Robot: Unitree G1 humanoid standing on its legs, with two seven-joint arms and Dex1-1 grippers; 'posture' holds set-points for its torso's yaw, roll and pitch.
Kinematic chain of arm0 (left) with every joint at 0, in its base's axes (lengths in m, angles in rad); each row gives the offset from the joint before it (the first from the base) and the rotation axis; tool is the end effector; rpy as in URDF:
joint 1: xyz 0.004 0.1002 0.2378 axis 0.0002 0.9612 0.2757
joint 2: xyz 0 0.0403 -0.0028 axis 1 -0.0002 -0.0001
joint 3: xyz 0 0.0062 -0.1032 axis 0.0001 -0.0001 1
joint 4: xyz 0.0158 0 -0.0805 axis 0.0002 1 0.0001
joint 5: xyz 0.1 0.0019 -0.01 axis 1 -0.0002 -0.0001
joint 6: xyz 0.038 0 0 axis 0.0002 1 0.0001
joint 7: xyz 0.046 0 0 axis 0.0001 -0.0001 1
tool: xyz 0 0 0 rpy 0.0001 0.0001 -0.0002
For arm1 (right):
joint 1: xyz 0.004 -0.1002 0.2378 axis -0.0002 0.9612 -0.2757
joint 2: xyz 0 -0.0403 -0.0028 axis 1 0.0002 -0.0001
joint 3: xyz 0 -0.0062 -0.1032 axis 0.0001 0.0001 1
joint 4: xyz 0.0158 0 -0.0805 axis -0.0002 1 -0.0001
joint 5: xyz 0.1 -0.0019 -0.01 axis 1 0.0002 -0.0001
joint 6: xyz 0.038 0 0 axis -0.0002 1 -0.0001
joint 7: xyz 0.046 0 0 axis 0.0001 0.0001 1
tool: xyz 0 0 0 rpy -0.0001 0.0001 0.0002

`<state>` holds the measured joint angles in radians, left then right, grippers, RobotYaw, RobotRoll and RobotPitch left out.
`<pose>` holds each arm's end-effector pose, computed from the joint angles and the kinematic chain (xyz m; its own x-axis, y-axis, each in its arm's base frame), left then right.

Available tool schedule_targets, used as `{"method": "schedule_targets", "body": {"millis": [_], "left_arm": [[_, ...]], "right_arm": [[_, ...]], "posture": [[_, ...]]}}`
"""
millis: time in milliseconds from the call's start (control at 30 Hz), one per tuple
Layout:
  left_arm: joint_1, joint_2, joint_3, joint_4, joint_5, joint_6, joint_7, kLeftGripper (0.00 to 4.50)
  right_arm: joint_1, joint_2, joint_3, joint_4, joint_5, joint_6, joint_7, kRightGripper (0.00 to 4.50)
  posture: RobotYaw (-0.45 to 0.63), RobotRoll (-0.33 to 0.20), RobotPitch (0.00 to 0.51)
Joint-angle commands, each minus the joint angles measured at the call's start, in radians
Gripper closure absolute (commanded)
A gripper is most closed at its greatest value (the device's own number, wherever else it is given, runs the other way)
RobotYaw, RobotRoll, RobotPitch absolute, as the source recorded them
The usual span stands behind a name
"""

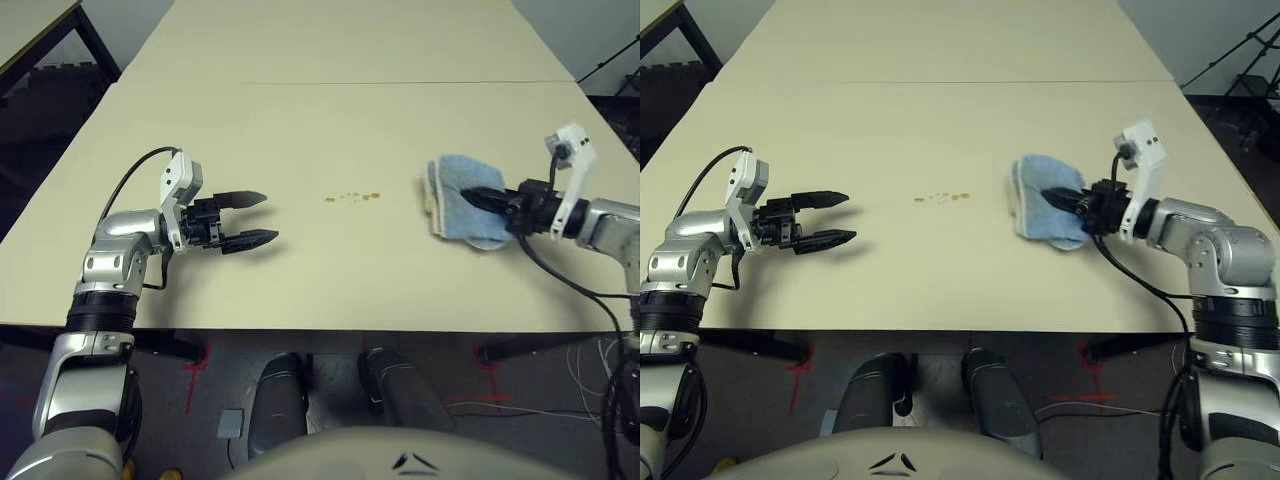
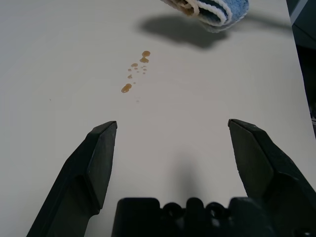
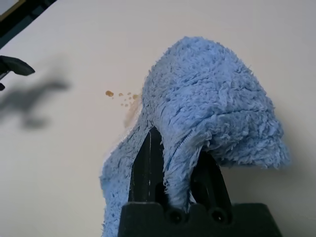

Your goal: Wipe the water off the table with a rag.

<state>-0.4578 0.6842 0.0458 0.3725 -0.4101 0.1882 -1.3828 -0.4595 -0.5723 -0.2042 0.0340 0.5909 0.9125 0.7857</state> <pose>0.2776 0.2901 0.1378 0.3557 -0.9119 -0.2046 0.9333 0.3580 0.0270 0.2662 -0.2571 0.1550 0.6781 0.7034 -0.2130 -0.6295 0.7055 0.3256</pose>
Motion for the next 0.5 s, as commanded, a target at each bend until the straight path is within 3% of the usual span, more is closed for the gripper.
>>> {"method": "schedule_targets", "body": {"millis": [33,500], "left_arm": [[0.016,0.012,-0.004,0.003,0.012,-0.001,-0.008,0.00],[0.079,0.024,0.021,-0.064,-0.004,0.016,0.016,0.00]], "right_arm": [[-0.027,0.022,0.047,0.056,-0.051,-0.060,-0.027,4.39],[-0.109,0.136,0.312,0.305,-0.301,-0.283,-0.008,4.39]], "posture": [[-0.22,0.000,0.127],[-0.19,0.000,0.128]]}}
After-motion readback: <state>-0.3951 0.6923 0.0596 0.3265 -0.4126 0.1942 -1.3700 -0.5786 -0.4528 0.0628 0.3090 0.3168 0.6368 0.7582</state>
